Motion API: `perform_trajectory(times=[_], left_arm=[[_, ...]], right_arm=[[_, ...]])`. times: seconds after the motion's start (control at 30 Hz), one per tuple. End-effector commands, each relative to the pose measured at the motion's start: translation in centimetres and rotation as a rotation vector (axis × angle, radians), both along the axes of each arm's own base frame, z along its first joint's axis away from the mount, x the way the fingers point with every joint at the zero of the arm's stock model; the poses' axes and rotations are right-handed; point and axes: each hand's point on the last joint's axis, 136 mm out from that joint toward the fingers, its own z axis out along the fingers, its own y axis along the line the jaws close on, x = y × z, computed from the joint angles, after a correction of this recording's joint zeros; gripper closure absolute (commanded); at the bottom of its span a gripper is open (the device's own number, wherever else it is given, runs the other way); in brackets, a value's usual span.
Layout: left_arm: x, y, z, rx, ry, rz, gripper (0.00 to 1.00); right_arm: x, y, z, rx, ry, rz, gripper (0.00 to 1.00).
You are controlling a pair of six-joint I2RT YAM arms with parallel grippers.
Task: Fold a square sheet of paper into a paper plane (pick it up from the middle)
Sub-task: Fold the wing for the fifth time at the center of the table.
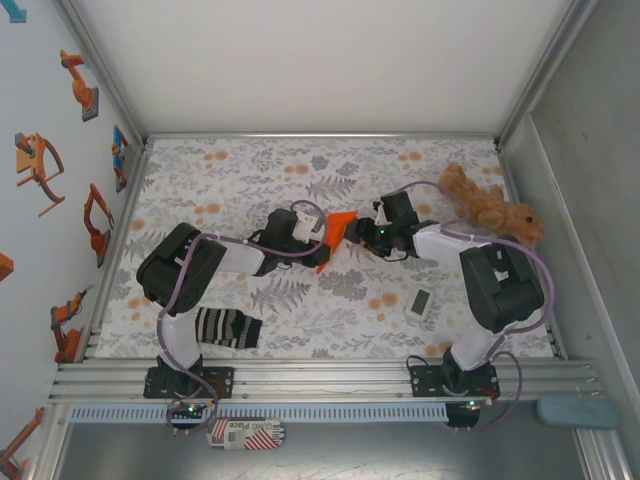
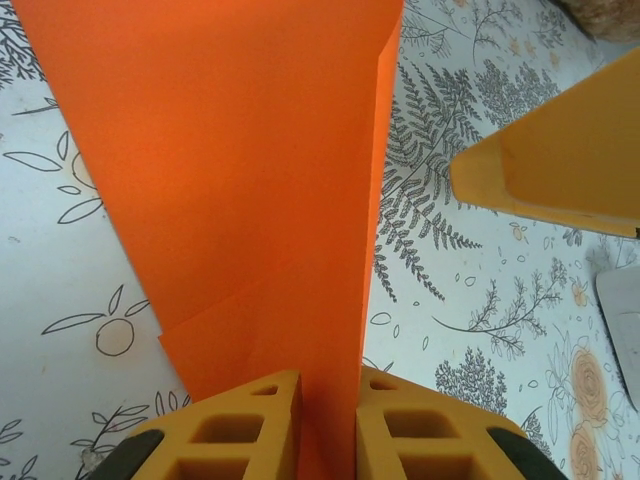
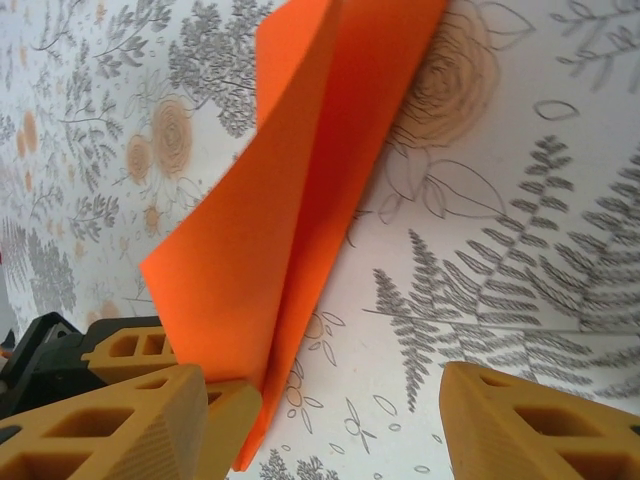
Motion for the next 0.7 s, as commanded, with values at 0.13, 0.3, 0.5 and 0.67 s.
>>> perform_trajectory(times=[0.13,0.3,0.5,0.67], left_arm=[[-0.2,-0.2,-0.4,-0.014,0.057,-0.016,0.81],[-0.3,-0.2,-0.7,-0.013,0.072,-0.017,0.81],[-0.3,-0.1,-1.0,-0.011,0.087,-0.013,0.79],[-0.1,0.2,-0.8,0.002,0.068,0.0,0.79]], right_arm=[[0.6,0.8,-0.3,-0.015,-0.019,0.091,0.36],[1.0,1.3,-1.0,-0.015,-0.01,0.115,0.36],[1.4,1.6,-1.9,-0.016,0.001,0.128,0.36],[1.3,1.4,-1.3,-0.015,-0.01,0.108,0.36]])
